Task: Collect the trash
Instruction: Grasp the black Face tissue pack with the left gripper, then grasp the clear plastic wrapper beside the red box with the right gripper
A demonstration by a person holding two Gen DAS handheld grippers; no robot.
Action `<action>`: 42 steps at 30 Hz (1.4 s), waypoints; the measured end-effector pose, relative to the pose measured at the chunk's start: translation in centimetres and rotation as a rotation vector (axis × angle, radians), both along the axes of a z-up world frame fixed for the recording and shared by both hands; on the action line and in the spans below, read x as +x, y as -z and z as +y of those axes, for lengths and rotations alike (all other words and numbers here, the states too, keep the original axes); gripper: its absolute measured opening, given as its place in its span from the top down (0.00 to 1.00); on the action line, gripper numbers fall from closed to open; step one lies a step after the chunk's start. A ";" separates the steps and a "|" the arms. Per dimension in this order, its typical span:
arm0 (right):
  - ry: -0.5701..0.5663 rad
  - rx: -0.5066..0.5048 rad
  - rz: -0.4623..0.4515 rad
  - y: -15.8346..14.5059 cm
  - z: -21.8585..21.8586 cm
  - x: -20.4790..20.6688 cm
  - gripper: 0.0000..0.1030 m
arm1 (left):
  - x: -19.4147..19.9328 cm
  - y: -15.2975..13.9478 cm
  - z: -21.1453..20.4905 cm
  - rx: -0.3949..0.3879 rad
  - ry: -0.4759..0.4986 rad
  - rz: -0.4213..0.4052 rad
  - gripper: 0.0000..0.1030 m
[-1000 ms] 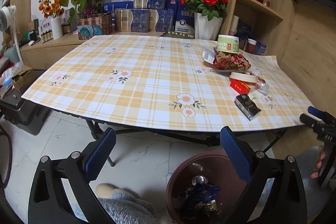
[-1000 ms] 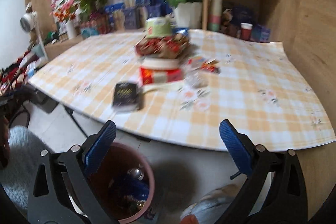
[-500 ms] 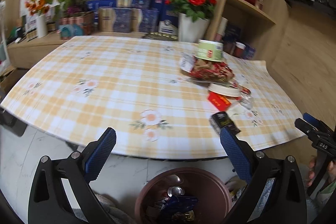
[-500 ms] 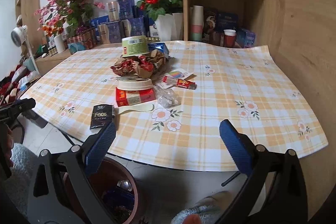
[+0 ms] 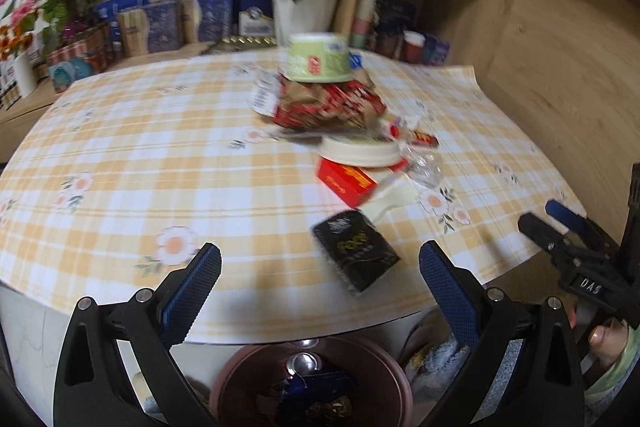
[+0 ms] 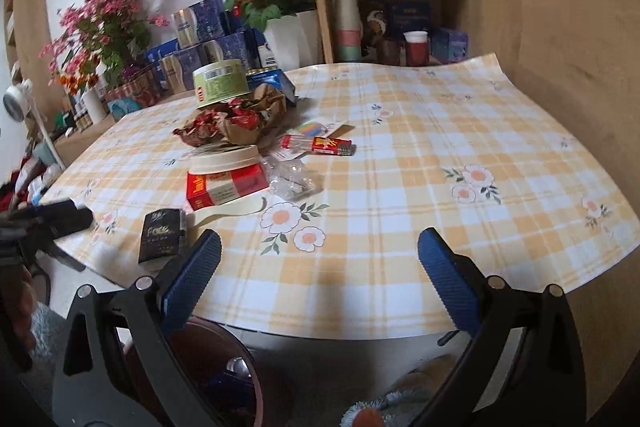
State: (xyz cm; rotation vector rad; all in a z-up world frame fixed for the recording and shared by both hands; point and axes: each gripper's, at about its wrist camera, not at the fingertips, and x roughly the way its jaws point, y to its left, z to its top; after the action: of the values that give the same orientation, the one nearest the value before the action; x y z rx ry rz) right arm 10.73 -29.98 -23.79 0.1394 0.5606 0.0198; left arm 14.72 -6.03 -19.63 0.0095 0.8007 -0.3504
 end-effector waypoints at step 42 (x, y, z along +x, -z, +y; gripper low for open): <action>-0.082 -0.207 0.122 1.9 1.8 10.1 0.17 | 0.5 0.5 6.5 -0.107 -0.187 -0.008 0.80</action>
State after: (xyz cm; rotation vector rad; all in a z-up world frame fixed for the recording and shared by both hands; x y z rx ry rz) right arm 20.85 -28.21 -25.64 -0.0842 0.6860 0.0335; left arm 15.27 0.45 -20.13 -0.1628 0.7678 -0.2159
